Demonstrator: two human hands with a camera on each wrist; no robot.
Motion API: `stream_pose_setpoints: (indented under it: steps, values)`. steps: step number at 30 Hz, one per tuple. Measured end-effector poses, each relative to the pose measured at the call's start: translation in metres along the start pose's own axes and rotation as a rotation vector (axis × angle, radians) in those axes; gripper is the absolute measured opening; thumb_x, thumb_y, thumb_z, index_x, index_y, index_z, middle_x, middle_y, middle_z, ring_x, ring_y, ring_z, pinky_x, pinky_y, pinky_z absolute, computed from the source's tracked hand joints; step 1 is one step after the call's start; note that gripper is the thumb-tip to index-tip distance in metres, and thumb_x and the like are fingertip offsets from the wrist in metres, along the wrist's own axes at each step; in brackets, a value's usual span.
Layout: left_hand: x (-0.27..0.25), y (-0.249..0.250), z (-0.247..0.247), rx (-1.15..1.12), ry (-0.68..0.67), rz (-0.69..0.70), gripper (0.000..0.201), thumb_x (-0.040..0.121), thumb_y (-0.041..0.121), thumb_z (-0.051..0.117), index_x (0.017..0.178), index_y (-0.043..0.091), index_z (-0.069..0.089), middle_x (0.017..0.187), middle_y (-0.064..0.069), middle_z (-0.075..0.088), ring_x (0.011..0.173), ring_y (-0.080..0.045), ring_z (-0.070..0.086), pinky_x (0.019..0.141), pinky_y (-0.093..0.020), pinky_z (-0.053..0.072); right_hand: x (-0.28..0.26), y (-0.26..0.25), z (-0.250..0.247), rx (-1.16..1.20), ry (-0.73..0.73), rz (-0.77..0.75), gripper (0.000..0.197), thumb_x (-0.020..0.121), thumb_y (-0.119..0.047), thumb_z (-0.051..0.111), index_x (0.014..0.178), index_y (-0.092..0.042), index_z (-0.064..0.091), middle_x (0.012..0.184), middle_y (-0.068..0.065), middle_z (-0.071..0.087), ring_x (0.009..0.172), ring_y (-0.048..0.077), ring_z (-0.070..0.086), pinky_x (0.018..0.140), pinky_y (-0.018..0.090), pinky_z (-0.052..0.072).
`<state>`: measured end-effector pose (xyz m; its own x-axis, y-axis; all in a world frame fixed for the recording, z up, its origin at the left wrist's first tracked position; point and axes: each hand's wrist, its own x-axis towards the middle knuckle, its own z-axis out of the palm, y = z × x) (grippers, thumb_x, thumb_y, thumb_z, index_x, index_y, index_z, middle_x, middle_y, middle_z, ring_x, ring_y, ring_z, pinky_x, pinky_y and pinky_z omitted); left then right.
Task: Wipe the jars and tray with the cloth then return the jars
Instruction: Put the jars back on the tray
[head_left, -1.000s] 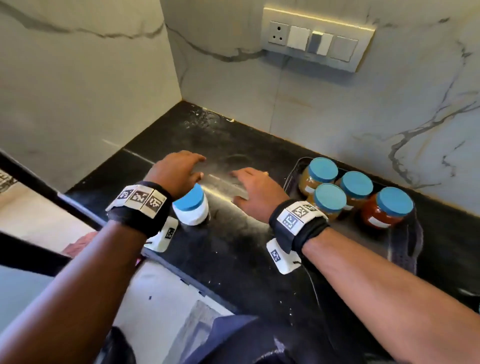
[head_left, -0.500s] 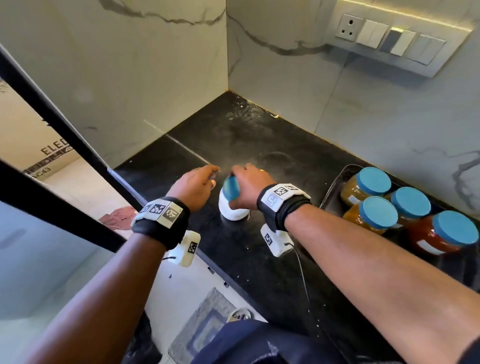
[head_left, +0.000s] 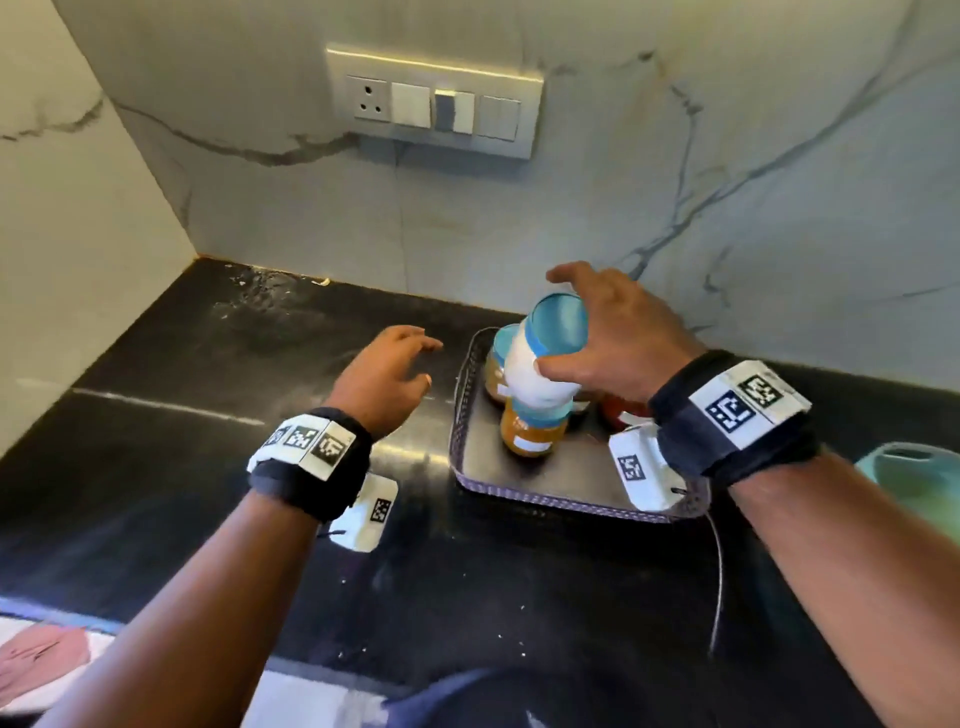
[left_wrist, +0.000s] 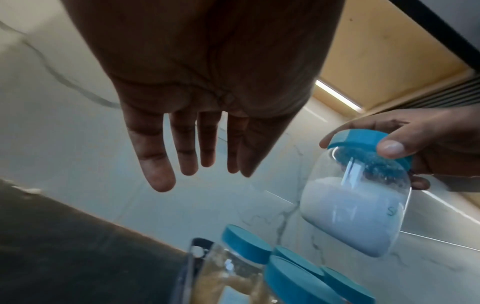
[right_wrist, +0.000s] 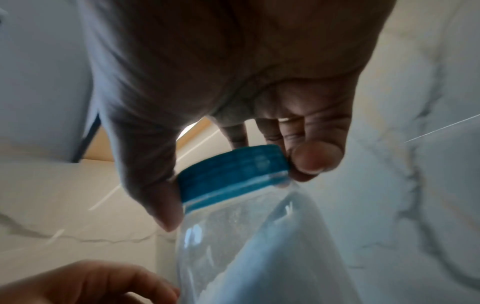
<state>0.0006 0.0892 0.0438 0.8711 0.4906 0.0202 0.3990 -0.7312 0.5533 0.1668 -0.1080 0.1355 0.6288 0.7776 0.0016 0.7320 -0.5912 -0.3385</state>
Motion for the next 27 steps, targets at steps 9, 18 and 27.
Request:
stream_pose_setpoints:
  steps: [9, 18, 27]
  values:
    - [0.049, 0.059, 0.07, 0.249, -0.279, 0.024, 0.088, 0.079, 0.057, 0.078, 0.15, 0.021, 0.04, 0.145, -0.008, 0.052, 0.125, -0.029, 0.058, 0.1, -0.043, 0.052, -0.031, 0.103, 0.011, -0.036, -0.062, 0.279, 0.072, 0.067, -0.043, 0.084, 0.128, -0.027, 0.048, 0.126, 0.003, 0.053, 0.107, 0.024, 0.056, 0.084, 0.032, 0.043]
    - [0.054, 0.067, 0.104, 0.245, -0.328, -0.008, 0.077, 0.082, 0.052, 0.078, 0.134, 0.012, 0.038, 0.126, -0.015, 0.065, 0.112, -0.035, 0.066, 0.082, -0.039, 0.05, -0.023, 0.113, 0.081, -0.039, -0.166, 0.289, 0.076, 0.073, -0.044, 0.079, 0.137, -0.03, 0.04, 0.13, 0.006, 0.045, 0.113, 0.032, 0.057, 0.089, 0.039, 0.05]
    - [0.056, 0.07, 0.116, 0.275, -0.352, -0.013, 0.071, 0.086, 0.037, 0.079, 0.137, 0.011, 0.037, 0.132, -0.017, 0.063, 0.117, -0.036, 0.065, 0.092, -0.044, 0.053, -0.024, 0.126, 0.09, -0.034, -0.158, 0.255, 0.087, 0.079, -0.047, 0.079, 0.15, -0.03, 0.033, 0.141, 0.006, 0.041, 0.123, 0.03, 0.054, 0.1, 0.041, 0.05]
